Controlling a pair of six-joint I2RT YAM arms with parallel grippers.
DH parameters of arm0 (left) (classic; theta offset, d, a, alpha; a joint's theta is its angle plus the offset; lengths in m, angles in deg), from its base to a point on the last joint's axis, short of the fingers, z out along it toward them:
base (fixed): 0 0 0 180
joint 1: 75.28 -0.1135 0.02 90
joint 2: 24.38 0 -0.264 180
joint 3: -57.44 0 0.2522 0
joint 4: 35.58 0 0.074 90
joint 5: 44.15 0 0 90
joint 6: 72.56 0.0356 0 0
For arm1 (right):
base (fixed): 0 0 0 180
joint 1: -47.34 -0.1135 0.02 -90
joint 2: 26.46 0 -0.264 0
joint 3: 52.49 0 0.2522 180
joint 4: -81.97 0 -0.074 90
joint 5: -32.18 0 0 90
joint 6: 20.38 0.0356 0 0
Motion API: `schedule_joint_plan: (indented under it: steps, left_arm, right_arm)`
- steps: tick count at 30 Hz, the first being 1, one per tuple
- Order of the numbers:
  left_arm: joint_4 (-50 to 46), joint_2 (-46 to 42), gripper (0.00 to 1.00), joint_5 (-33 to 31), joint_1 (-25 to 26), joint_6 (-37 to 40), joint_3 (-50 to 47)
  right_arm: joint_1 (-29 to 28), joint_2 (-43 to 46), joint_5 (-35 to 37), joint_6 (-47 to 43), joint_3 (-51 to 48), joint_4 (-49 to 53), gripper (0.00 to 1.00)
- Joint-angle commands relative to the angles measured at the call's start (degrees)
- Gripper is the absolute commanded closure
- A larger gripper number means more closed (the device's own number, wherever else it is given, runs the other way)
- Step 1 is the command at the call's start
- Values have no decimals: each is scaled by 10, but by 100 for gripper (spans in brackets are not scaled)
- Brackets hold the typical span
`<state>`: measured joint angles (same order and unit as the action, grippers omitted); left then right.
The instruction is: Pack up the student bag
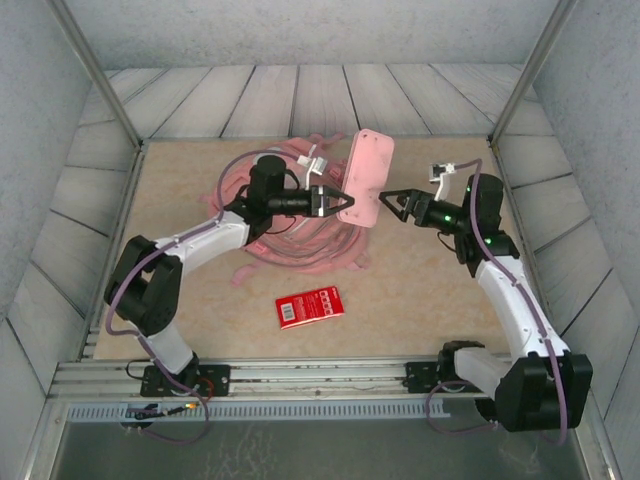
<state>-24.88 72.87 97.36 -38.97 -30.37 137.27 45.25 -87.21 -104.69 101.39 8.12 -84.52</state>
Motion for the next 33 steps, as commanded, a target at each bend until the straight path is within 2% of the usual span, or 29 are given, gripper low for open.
schedule_joint_plan:
  steps: [1,3,6,14,18,33]
  left_arm:
    - [129,-29,78,69,-4,-64,-6]
    - [156,-33,77,78,-4,-85,-9]
    - [141,-41,76,79,-4,-82,-10]
    - [138,-35,75,92,-1,-83,-2]
    - [164,-14,75,103,1,-105,10]
    - [174,22,75,130,18,-127,34]
  right_arm:
    - [11,-18,-115,79,-36,-190,8]
    - [18,-33,-128,141,-58,-285,10]
    - [22,-55,-140,210,-75,-392,13]
    - [21,-87,-157,302,-68,-550,24]
    - [19,-99,-162,333,-58,-596,33]
    - [17,-123,-165,388,-77,-697,49]
